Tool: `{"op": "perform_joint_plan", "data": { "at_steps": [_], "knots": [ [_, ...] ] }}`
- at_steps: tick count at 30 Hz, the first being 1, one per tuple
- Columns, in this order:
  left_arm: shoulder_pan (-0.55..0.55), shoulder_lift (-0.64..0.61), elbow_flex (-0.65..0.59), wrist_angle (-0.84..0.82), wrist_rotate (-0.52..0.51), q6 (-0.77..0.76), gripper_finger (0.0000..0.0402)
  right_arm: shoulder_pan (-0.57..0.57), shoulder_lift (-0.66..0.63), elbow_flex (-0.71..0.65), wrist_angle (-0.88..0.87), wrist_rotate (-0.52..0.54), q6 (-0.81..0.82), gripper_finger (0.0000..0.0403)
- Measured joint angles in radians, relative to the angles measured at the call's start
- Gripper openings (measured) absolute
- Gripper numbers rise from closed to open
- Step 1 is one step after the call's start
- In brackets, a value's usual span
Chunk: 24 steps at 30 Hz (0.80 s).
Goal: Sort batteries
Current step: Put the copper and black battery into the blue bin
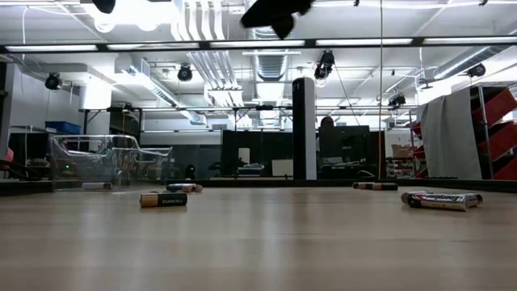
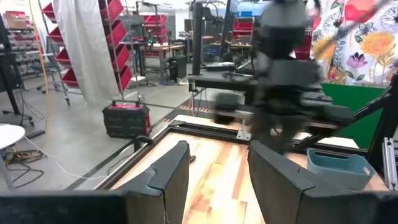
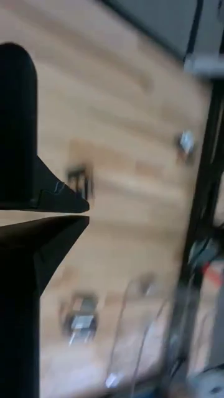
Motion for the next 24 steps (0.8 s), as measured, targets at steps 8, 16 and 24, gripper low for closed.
{"op": "perform_joint_plan", "data": {
  "at_steps": [8,16,24],
  "knots": [
    [0.000,0.114,0.000,0.058,-0.002,-0.016,0.0145,0.183,-0.275,-0.466,0.390,0.084,0.105,0.0013],
    [0.000,0.224,0.000,0.190,-0.073,-0.050,0.0145,0.270,-0.398,-0.699,0.572,0.096,0.112,0.0013],
    [0.000,0.246,0.000,0.212,-0.192,-0.020,0.0145,0.277,-0.416,-0.789,0.689,0.004,-0.028,0.0013]
  ]
}}
